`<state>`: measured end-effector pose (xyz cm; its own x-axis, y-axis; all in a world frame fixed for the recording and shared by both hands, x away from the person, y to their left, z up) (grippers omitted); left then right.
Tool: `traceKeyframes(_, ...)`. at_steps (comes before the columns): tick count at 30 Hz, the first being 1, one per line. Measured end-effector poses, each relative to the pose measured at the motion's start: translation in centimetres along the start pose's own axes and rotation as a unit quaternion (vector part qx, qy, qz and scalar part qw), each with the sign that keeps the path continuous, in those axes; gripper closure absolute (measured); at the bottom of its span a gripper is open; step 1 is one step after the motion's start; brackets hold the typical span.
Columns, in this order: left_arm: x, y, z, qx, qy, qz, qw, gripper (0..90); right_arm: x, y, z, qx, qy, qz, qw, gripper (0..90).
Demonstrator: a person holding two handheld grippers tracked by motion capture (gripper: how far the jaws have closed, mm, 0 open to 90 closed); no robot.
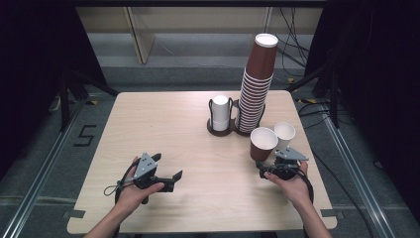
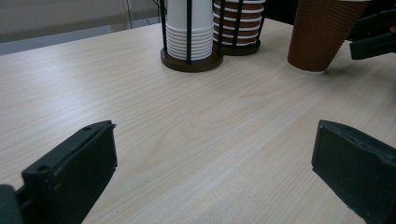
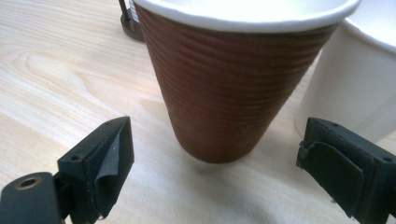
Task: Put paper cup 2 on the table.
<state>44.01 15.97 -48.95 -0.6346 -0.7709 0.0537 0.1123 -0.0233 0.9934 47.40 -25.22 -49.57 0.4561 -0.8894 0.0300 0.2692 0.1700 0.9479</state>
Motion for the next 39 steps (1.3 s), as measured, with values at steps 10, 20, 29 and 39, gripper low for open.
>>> traceKeyframes(10,0.0,0.0,0.0,0.0,0.0,-0.001,1.0,0.0,-0.2,-0.5,1.8,0.005,-0.012,-0.008,0.9999,10.5)
traceKeyframes(20,0.0,-0.2,-0.1,-0.002,-0.001,0.001,1.0,0.0,0.2,-1.2,3.4,0.005,-0.016,-0.024,0.9996,10.7)
traceKeyframes(29,0.1,-0.3,-0.2,-0.009,-0.001,-0.004,1.0,0.0,0.1,-2.1,4.9,0.013,-0.035,-0.042,0.9984,11.3)
traceKeyframes(39,0.3,-0.2,-0.4,-0.011,-0.006,-0.007,0.9999,0.0,0.8,-2.2,5.4,0.054,-0.049,-0.021,0.9971,12.3)
Point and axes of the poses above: each handheld gripper's, and its own axes: z roughly backward along the jaws, y roughly out of its top, x roughly to its right, the point moved 2 cm from there along -z, roughly forward along the jaws, and after that the axes turned 14 degrees about x, right-handed, at the moved point
